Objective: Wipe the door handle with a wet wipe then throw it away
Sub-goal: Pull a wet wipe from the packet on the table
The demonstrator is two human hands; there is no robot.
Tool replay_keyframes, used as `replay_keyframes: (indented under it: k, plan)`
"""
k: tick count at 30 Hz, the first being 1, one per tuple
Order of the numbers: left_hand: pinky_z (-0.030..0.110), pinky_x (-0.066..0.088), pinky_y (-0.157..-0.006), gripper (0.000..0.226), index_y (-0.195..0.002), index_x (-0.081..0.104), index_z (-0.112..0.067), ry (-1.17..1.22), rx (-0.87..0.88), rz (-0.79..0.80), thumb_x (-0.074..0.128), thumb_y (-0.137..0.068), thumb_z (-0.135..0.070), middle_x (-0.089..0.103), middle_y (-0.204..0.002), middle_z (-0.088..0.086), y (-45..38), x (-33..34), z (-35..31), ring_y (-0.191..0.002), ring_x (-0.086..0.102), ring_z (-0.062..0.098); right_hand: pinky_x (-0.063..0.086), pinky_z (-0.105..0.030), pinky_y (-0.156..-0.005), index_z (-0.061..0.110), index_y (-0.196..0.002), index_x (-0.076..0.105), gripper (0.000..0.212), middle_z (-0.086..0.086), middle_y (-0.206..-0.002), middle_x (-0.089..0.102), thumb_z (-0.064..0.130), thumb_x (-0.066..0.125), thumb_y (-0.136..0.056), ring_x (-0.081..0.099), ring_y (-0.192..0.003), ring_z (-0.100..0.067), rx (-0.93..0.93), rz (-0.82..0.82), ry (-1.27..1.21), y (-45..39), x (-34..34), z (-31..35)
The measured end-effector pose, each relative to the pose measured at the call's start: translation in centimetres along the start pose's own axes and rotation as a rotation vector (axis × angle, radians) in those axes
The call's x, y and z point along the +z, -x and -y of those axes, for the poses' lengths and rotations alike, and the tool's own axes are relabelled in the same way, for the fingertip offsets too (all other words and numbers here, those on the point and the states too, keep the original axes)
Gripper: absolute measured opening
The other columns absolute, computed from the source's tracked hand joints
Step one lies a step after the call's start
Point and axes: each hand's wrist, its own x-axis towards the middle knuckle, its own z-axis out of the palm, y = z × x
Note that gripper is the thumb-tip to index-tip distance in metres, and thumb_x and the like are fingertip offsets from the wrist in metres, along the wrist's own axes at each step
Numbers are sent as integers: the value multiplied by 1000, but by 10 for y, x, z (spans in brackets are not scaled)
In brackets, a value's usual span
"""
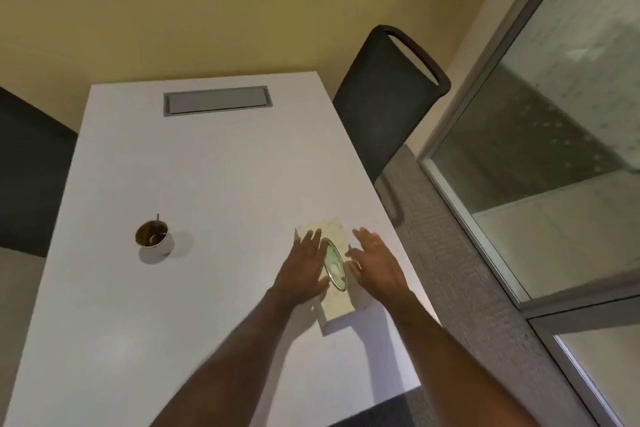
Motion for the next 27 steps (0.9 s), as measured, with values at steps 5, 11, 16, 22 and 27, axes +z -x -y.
replay_keyframes:
  k: [5, 11, 16, 22, 27]
  plan:
    - [43, -2, -128, 89, -160, 14, -2, -13, 9, 24, 46, -95, -53, 5, -170, 18, -3, 27, 13, -159, 3, 33, 37, -49, -116, 13, -104, 79, 20, -17, -142, 61, 21, 77, -86, 55, -134, -36, -41, 41, 74, -15, 15, 7]
    - [44, -1, -127, 86, -158, 23, 0, 18, 1, 4, 44, -92, -50, 15, -169, 20, -7, 33, 11, -157, 12, 36, 47, -52, -107, 5, -93, 81, 15, -20, -130, 67, 11, 76, -80, 62, -122, -42, -122, 51, 127, -33, 28, 14]
    - [45, 1, -128, 84, -158, 24, -3, 32, -3, -19, 45, -92, -51, 16, -169, 17, -9, 37, 15, -158, 13, 33, 36, -52, -117, 2, -126, 69, 41, -17, -143, 60, 17, 69, -88, 51, -138, -38, -173, 3, 168, -41, 40, 16]
    - [45, 1, -127, 84, -158, 24, -3, 33, -4, -38, 46, -93, -51, 16, -169, 16, -9, 41, 16, -158, 14, 32, 29, -47, -122, -3, -144, 50, 48, -18, -153, 48, 14, 49, -99, 40, -146, -36, -210, 9, 190, -42, 44, 16]
    - [47, 3, -128, 85, -159, 23, -5, -3, -6, -7, 46, -93, -54, 15, -170, 16, -10, 39, 17, -158, 14, 31, 51, -45, -100, -3, -127, 64, 49, -19, -132, 65, 11, 71, -81, 61, -122, -37, -224, -20, 10, -40, 33, 10]
